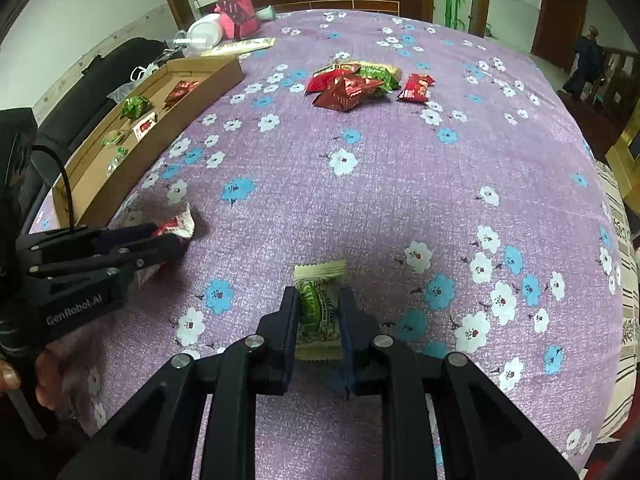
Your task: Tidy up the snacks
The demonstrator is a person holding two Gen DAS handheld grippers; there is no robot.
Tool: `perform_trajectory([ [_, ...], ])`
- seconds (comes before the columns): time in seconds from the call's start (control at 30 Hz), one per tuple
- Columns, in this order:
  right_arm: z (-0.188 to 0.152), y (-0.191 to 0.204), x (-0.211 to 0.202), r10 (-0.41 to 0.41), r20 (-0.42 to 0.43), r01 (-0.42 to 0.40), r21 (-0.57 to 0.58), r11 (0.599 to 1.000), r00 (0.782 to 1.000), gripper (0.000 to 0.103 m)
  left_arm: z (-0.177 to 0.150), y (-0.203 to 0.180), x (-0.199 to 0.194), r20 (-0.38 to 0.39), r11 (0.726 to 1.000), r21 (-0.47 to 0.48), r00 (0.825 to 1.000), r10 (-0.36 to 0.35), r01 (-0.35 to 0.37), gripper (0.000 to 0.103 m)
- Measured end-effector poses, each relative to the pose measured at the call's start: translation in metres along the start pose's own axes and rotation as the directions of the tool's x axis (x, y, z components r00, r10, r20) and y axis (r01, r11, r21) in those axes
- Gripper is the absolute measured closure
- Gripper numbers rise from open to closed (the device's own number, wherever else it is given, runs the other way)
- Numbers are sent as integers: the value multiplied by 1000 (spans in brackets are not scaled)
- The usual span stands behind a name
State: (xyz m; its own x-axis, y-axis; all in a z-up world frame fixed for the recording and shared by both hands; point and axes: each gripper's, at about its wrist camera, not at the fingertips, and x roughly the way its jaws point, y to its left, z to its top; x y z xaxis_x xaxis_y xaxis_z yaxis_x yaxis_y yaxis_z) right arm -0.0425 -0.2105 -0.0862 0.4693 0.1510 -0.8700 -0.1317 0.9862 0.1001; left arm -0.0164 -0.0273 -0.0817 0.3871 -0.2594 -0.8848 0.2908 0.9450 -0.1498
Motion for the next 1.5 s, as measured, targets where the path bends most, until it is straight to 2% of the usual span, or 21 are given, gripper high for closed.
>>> perform_trajectory([
  [0.1,-2,3,8,33,-57,-34,-17,999,998,71,-1,0,2,-4,1000,3,1000,-4,4,75],
  [0.17,-4,8,7,13,-45,-15,-51,999,999,64,-1,-1,3,-4,1000,7,1000,-2,2,75],
  [0.33,-3,6,8,-25,-47,22,-61,998,999,63,0,-3,4,3,1000,10,1000,4,-4,75],
  [0.4,-1,10,9,-45,-60,39,-95,995,997,63,0,-4,4,2,1000,17,1000,8,-8,75],
  [0.43,-2,12,9,-67,-56,60,-116,991,996,68,0,-4,5,2,1000,17,1000,8,-8,75],
  [0.47,-2,15,9,-82,-50,75,-134,988,995,80,0,-4,5,2,1000,19,1000,8,-8,75],
  [0.53,-3,19,8,-76,-53,67,-154,986,996,87,0,-5,5,1,1000,18,1000,9,-9,75],
  [1.07,9,35,-13,-47,10,48,-189,981,999,86,4,-1,-2,20,1000,1,1000,10,-10,75],
  [1.3,29,58,-20,-16,48,27,-228,973,999,86,13,11,-22,66,1000,-24,998,8,-6,74],
  [1.5,55,90,-28,32,90,-4,-290,957,995,86,25,38,-49,123,997,-80,992,28,-18,74],
])
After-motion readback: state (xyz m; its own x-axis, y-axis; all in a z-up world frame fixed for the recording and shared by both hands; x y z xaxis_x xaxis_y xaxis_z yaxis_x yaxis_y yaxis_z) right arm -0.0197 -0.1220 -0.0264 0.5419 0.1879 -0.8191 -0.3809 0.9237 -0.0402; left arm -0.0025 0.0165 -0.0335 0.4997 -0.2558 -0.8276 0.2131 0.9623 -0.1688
